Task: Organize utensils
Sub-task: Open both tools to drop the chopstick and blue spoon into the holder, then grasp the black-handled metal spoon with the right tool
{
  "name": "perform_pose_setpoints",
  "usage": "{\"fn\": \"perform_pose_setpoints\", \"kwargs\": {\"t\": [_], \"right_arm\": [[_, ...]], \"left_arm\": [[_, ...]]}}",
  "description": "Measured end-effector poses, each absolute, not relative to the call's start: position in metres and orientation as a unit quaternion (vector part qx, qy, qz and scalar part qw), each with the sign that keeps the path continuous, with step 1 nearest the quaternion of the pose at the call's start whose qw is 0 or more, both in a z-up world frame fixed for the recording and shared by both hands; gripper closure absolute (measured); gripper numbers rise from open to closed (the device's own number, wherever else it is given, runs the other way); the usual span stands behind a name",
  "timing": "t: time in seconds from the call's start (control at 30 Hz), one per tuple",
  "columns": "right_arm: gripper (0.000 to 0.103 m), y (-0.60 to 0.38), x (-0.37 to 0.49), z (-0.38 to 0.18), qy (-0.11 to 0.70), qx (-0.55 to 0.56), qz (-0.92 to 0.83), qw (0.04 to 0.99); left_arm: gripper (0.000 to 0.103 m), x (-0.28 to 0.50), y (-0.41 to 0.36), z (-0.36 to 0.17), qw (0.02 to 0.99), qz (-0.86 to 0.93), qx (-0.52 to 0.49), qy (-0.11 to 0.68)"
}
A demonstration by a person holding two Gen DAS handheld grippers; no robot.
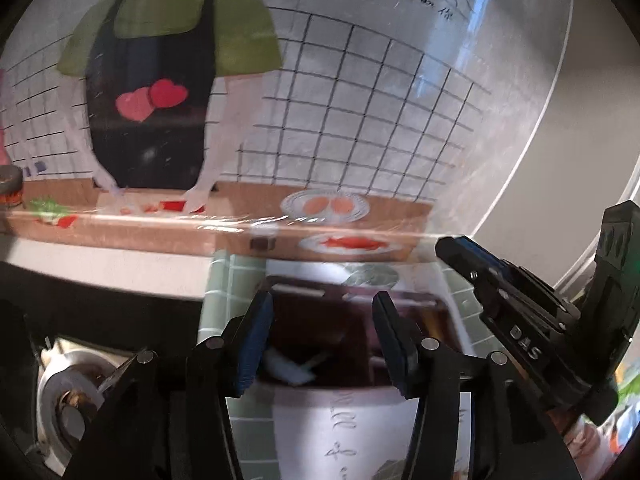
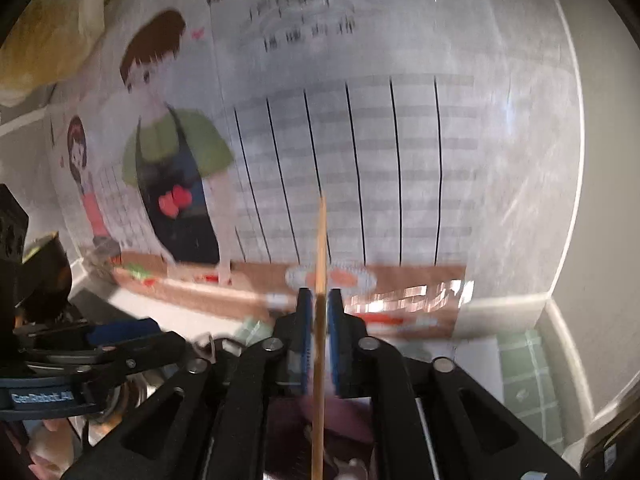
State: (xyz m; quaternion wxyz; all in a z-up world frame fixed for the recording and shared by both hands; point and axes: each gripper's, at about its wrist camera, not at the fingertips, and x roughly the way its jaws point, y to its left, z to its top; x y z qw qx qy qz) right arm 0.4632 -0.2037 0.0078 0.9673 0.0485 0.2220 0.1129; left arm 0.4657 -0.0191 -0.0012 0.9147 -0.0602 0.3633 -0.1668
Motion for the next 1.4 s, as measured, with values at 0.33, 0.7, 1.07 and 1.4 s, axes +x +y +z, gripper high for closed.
{"fn": "perform_pose_setpoints", "kwargs": {"t": [0.33,0.7,1.07,1.4], "right_arm": [[0.057,-0.230,0.402,0.012,0.243,0.036,0.077,0.966],[0.049,-0.256,0.379,0.014,0.304,0.054,0.053,0.950],[0.051,-0.276,0.536,-0.050,0.434,0.251,0.109,0.858],[0.052,-0.286,0.544,-0.055,0.447,0.195,0.094,0.868]], "left_arm": [[0.046,0.393,0.010,-0.011,0.914,-0.146,-0.053,0.375],[0.038,0.349,0.017,-0.038,0.894,-0.159,-0.071,0.413],[0.038,0.332,0.041,-0.053,0.883,-0.114,-0.089,0.446],[0.038,0.329,0.050,-0.057,0.883,-0.112,-0.095,0.445]]}}
